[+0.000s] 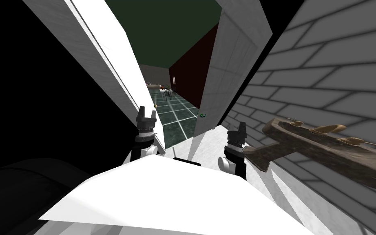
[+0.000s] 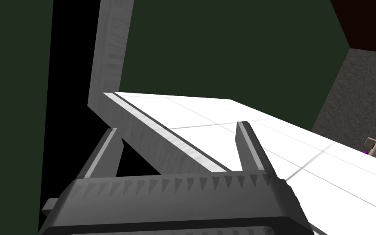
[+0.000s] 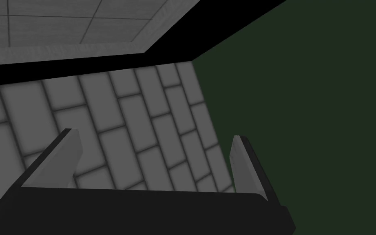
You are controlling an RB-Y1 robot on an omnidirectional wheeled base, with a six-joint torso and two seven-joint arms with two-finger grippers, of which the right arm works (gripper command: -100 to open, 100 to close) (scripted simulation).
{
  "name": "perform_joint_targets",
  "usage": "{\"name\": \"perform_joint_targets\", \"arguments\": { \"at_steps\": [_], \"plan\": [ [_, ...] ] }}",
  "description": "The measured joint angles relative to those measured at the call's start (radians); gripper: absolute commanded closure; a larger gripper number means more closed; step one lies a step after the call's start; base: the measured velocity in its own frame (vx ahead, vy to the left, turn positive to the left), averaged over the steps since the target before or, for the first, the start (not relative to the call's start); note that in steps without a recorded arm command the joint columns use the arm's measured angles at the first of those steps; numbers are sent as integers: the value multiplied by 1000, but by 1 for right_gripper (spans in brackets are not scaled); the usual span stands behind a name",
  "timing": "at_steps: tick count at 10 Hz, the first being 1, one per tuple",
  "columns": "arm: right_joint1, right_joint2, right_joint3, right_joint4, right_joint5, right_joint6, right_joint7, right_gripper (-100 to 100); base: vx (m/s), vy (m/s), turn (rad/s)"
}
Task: Push the door open
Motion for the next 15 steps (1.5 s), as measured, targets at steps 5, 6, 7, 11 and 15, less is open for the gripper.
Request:
{"name": "perform_joint_targets", "arguments": {
  "at_steps": [5, 6, 7, 11, 15],
  "plan": [
    [-47, -24, 27, 123, 5, -13, -15, -100, 82, -86, 58],
    [-55, -24, 31, 147, 6, -20, -15, -100, 57, -54, 45],
    [-62, -27, 35, 173, 7, -28, -16, -100, 70, -64, 69],
    [-111, -39, 62, 298, 14, -42, -26, -100, 92, -106, 79],
    [-146, -50, 94, 406, 20, -52, -41, -100, 75, -86, 72]
  ]
}}
